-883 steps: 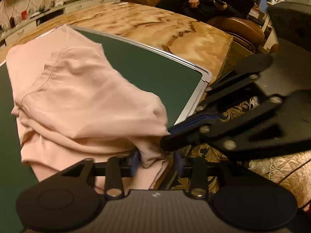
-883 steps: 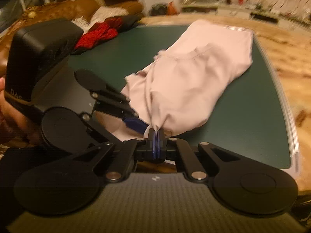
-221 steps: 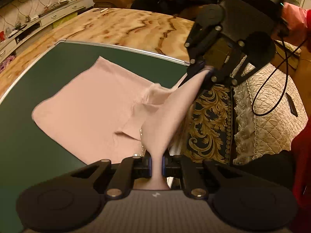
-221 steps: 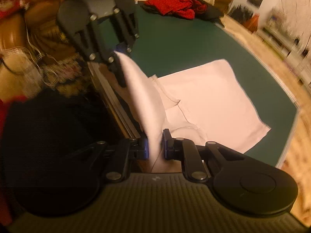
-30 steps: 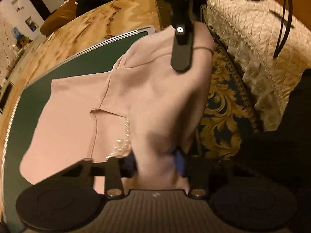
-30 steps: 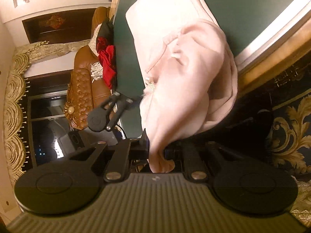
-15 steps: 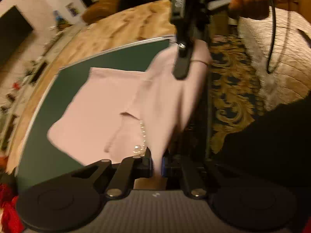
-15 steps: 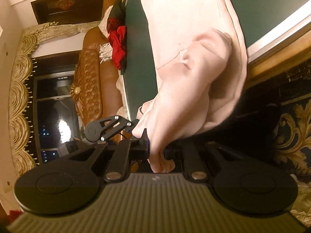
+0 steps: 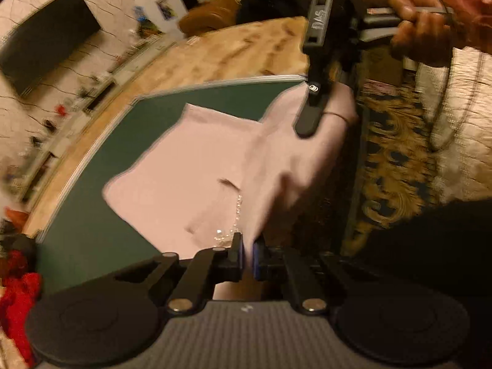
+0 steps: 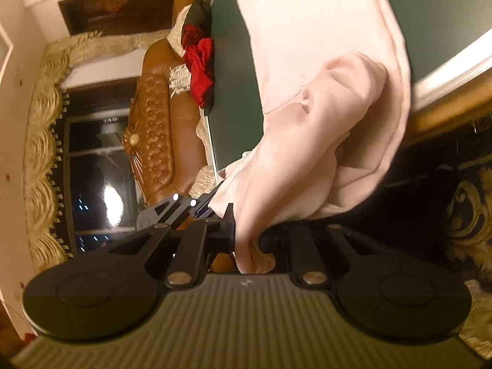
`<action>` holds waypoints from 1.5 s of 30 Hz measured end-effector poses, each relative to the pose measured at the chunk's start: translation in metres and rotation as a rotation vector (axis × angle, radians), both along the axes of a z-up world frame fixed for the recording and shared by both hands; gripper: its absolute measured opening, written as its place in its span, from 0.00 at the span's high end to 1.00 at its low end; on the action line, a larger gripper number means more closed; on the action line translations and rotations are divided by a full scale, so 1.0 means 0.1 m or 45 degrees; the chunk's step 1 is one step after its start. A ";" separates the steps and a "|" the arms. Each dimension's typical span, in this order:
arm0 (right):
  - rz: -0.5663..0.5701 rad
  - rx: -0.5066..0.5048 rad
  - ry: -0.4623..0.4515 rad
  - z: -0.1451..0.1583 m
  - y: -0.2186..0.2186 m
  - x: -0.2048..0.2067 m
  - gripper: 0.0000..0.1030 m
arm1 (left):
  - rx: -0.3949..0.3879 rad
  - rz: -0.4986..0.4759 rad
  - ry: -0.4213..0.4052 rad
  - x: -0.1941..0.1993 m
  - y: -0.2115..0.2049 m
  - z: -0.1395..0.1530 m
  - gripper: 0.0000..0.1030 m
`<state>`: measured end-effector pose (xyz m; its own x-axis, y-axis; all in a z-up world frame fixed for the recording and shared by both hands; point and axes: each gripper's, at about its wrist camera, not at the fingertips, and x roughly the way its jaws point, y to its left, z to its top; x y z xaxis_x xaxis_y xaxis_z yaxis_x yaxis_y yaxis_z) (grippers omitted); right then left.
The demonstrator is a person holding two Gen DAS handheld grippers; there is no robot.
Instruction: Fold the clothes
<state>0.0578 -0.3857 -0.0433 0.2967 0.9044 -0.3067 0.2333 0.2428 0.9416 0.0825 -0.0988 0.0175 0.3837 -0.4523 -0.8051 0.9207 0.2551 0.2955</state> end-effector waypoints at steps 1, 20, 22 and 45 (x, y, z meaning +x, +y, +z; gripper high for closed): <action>0.012 -0.008 0.002 0.00 0.00 0.00 0.83 | -0.030 0.021 0.055 0.02 0.04 0.01 0.65; -0.004 -0.023 0.047 -0.14 -0.18 -0.13 0.83 | -0.009 0.471 0.118 2.26 -0.84 -0.55 0.44; -0.018 -0.021 0.045 -0.14 -0.19 -0.14 0.83 | -0.061 0.572 0.152 2.44 -0.88 -0.54 0.26; -0.104 0.001 0.041 -0.29 -0.30 -0.24 0.81 | -0.169 0.795 0.170 3.21 -0.93 -0.67 0.96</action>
